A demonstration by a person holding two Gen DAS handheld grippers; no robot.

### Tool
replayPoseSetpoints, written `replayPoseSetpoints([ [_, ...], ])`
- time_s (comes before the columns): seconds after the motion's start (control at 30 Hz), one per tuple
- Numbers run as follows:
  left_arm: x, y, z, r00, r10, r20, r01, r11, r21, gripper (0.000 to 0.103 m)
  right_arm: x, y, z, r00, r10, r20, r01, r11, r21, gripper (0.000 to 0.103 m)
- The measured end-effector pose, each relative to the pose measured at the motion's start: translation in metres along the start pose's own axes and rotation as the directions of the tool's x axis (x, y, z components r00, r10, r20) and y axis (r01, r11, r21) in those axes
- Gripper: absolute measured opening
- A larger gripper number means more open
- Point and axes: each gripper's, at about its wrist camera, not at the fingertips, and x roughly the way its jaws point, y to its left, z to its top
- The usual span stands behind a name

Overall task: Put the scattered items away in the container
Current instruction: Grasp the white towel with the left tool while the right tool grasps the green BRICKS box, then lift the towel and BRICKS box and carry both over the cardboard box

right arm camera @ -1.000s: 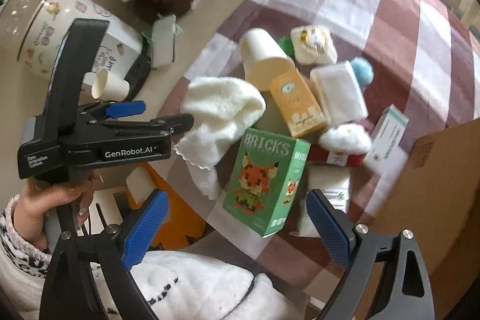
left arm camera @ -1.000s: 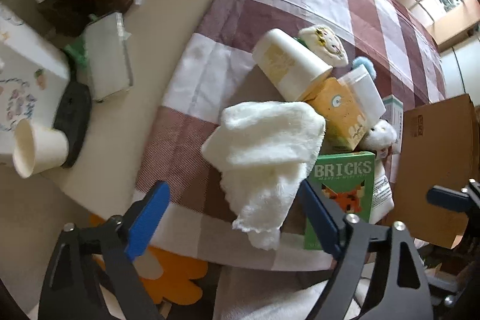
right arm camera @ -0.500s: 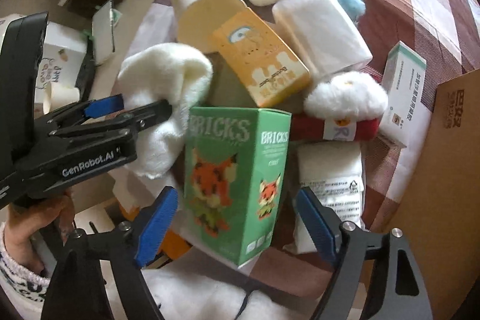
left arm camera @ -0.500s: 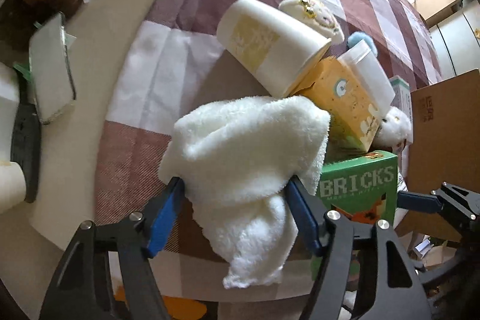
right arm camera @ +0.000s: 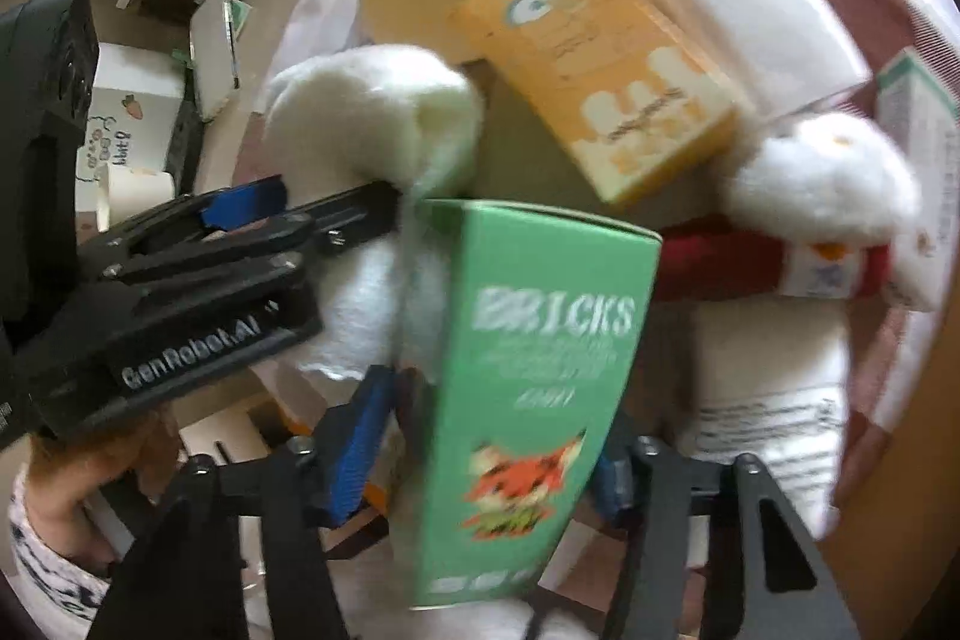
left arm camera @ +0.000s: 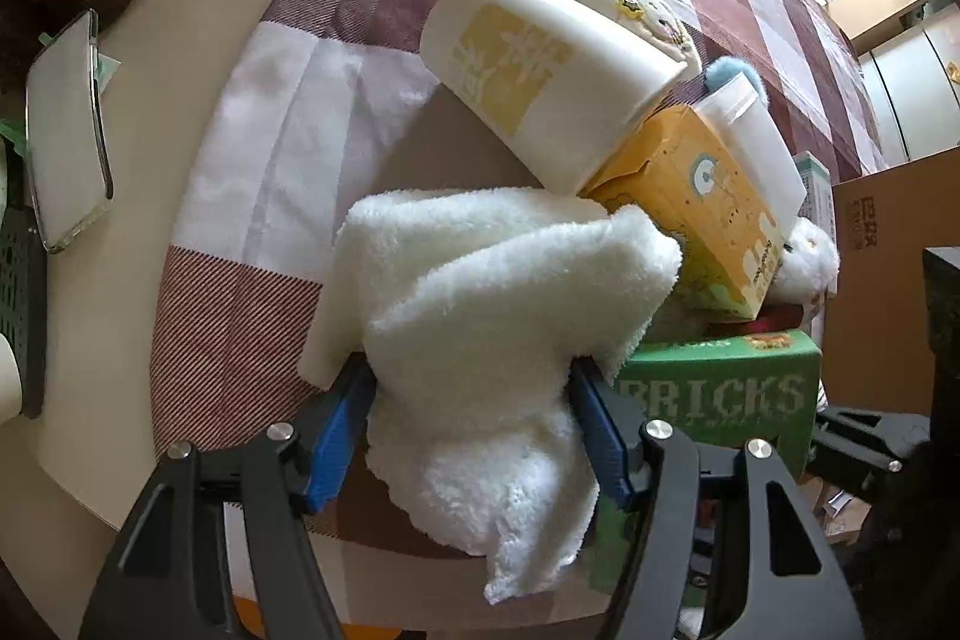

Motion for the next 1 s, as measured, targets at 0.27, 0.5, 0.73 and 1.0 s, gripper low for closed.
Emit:
replayPoseSetpoints([
  [0.27,0.002,-0.004,-0.003,0.999,0.03,0.019,-0.031,0.999,0.044,0.065,-0.003,0.008,0.0,0.998,-0.064,0.022,0.065,0.997,-0.032,0.047],
  [0.5,-0.001,-0.008,-0.004,0.999,0.019,0.033,-0.021,0.999,0.038,0.04,-0.017,0.008,-0.001,0.986,-0.151,0.072,0.154,0.987,-0.044,0.047],
  [0.73,-0.015,-0.005,-0.007,0.999,-0.028,0.037,0.028,1.0,0.01,0.027,-0.031,0.009,-0.005,0.978,-0.185,0.093,0.19,0.981,-0.047,0.047],
  [1.0,-0.051,-0.003,-0.013,0.997,-0.008,0.076,0.008,1.0,0.009,0.027,-0.058,0.006,-0.013,0.973,-0.179,0.143,0.185,0.982,-0.026,0.047],
])
